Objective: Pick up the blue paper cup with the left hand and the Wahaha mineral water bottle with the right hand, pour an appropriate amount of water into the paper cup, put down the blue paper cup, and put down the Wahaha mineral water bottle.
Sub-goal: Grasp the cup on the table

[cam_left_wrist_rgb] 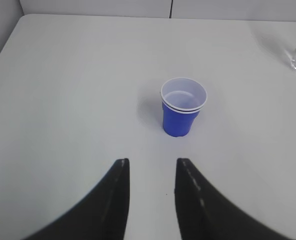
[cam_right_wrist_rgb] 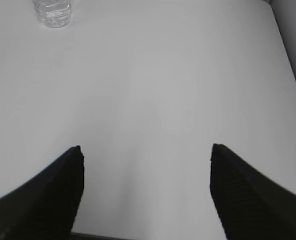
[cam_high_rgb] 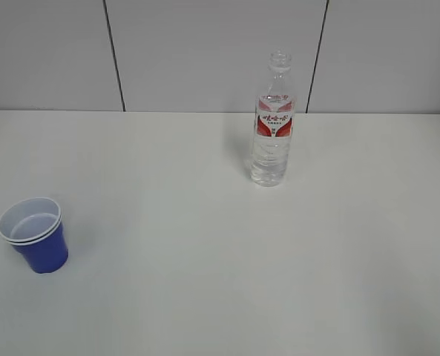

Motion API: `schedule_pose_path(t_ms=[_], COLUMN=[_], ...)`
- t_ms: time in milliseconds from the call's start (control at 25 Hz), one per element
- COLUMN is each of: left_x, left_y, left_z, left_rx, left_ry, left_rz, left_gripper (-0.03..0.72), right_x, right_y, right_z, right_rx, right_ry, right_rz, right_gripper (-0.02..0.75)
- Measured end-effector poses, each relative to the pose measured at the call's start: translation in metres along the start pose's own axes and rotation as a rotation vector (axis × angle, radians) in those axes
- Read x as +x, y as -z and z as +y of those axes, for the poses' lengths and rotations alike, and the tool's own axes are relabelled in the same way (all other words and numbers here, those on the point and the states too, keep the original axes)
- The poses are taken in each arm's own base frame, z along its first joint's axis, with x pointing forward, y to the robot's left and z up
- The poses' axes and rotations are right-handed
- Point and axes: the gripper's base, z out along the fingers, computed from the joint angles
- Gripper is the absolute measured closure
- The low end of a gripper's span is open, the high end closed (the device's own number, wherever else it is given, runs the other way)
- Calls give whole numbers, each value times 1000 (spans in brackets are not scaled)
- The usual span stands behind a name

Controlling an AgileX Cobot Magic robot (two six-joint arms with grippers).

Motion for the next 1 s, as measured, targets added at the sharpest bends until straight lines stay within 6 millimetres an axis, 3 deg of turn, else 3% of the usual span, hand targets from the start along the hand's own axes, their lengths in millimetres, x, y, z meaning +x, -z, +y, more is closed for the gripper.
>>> schedule_pose_path(t_ms=[1000], left_x=[0], left_y=[0], left_z=[0], left_rx=[0], left_ry=[0], left_rz=[0], left_gripper=[449], right_x=[0], right_y=[0], right_z=[0], right_rx=[0], right_ry=[0], right_rz=[0], right_gripper=[150])
